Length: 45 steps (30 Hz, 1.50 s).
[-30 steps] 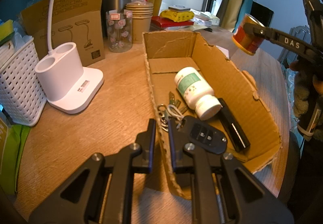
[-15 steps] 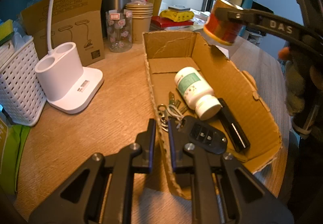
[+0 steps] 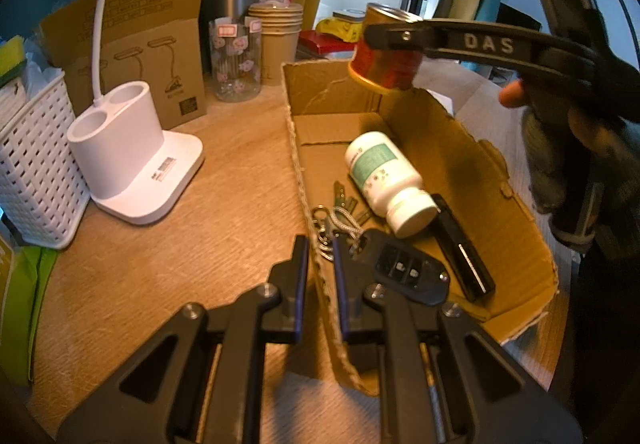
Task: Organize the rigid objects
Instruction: 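Lift the red tin can with the right gripper and carry it over the box, then lower the tin can into the box and open the right gripper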
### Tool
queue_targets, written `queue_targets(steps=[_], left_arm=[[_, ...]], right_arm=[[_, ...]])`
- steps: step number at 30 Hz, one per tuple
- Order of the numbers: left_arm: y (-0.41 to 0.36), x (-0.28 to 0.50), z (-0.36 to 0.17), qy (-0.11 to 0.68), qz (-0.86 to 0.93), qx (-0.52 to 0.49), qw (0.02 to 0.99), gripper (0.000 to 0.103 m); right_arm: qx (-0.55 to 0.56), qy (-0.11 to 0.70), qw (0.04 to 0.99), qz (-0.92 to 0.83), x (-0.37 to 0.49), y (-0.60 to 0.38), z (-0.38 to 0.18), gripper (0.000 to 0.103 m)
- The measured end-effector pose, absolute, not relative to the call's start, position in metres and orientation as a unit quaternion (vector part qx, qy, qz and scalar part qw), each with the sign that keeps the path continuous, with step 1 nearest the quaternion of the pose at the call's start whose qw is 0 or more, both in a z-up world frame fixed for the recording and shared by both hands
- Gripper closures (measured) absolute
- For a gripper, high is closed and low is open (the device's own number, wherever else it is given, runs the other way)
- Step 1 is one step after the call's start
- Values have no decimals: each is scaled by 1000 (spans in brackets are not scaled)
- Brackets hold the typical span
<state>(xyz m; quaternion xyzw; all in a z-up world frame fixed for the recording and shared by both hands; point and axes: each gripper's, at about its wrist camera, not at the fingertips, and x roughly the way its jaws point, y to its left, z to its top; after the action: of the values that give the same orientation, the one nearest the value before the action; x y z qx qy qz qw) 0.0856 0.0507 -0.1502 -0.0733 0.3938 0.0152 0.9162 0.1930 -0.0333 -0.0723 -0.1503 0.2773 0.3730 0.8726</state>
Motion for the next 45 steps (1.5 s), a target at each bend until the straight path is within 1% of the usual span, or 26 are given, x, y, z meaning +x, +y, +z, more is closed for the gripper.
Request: queue_targets(steps=[9,28,37,42,45], left_arm=[[51,86,-151,394,15,-74,916,90],[50,86,-153,393,14,-73,917,89],[48,86,-153,392,14,-71,917,89],[48,86,-153,392,14,-71,917,89],[48,85,-153,392,14,-70,917,89]], right_arm=[[-165,299,851,399,213,-16,-78,46],[-199,373,796,433,235,20,-101,46],[-213,389,789,425,237,27,-106,45],[-216,377,794,426,234,26,-103,41],[-217,374,797,423,234,25,-103,40]])
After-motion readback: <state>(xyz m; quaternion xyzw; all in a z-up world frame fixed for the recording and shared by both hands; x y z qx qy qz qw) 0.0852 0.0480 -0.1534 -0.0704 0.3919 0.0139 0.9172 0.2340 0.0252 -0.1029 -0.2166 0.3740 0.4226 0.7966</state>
